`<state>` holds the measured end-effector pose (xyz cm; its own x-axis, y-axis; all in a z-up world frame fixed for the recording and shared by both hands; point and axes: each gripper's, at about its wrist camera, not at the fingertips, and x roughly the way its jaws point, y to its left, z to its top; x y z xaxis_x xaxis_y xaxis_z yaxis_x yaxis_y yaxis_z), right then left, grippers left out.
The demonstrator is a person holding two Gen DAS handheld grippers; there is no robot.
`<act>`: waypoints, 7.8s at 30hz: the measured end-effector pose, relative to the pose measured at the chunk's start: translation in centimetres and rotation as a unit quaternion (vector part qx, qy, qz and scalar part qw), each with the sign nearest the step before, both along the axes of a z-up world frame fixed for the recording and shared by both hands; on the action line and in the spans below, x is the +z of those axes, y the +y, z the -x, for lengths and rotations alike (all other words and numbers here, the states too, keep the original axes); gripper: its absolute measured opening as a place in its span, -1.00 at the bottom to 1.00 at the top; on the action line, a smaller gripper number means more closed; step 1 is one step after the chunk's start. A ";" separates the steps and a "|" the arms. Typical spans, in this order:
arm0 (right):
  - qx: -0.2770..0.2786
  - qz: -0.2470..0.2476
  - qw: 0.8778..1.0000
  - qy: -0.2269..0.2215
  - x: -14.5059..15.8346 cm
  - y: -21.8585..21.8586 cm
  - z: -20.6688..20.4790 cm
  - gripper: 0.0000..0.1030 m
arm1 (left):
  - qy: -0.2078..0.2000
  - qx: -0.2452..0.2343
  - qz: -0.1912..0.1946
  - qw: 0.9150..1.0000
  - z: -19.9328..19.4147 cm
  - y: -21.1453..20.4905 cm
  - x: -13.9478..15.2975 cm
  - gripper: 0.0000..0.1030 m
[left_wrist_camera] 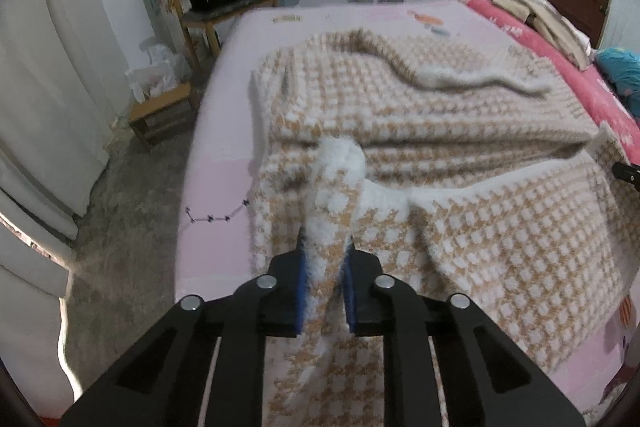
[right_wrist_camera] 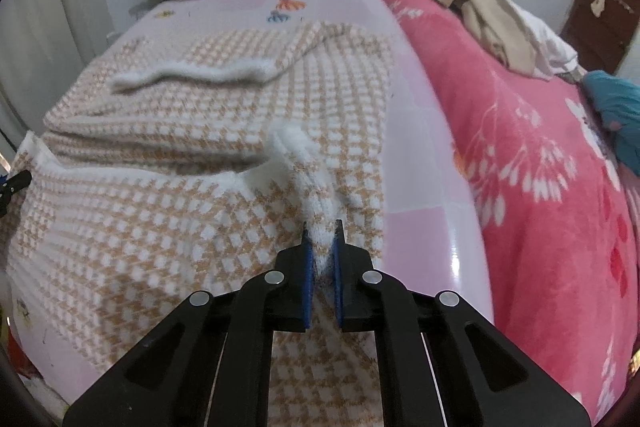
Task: Fold large clothes
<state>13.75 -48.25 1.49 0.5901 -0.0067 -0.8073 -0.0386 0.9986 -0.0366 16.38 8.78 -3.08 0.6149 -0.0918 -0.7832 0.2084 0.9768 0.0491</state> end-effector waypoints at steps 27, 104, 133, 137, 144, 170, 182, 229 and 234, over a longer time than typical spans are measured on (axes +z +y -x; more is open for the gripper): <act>0.004 -0.025 0.981 -0.192 13.3 -3.1 -7.2 -0.90 | -0.214 -0.026 0.074 0.974 -6.9 0.2 14.2 -0.78; 0.075 -0.052 0.996 0.000 -2.3 8.8 -2.7 -0.02 | 0.040 -0.072 0.057 0.995 -2.4 -7.0 -3.1 -0.12; 0.001 -0.009 0.993 -0.121 5.1 5.0 8.7 0.84 | -0.093 -0.067 0.111 0.987 8.0 -4.0 7.4 0.89; -0.014 -0.002 0.988 -0.153 6.4 4.9 9.5 0.84 | -0.130 -0.049 0.093 0.986 9.3 -4.3 9.6 0.89; -0.025 -0.011 0.978 -0.208 8.0 4.4 10.5 0.84 | -0.182 0.009 0.044 0.982 10.3 -5.2 10.8 0.89; -0.049 -0.056 0.996 -0.055 3.2 4.8 6.4 0.84 | -0.013 0.046 -0.007 0.999 6.4 -8.4 5.1 0.89; -0.043 -0.043 0.997 -0.039 2.8 5.7 6.6 0.84 | 0.018 0.065 -0.003 0.998 5.6 -7.6 4.2 0.89; -0.035 -0.040 0.998 -0.028 2.6 6.3 6.2 0.84 | 0.025 0.071 -0.007 0.997 5.5 -7.7 4.1 0.89; -0.035 -0.041 0.998 -0.027 2.5 6.3 6.1 0.84 | 0.025 0.071 -0.008 0.997 5.5 -7.7 4.1 0.89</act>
<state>7.62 -42.00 3.98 0.6334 0.0156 -0.7736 0.0304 0.9985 0.0451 10.86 1.09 1.06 0.5815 0.0057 -0.8135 0.0715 0.9958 0.0581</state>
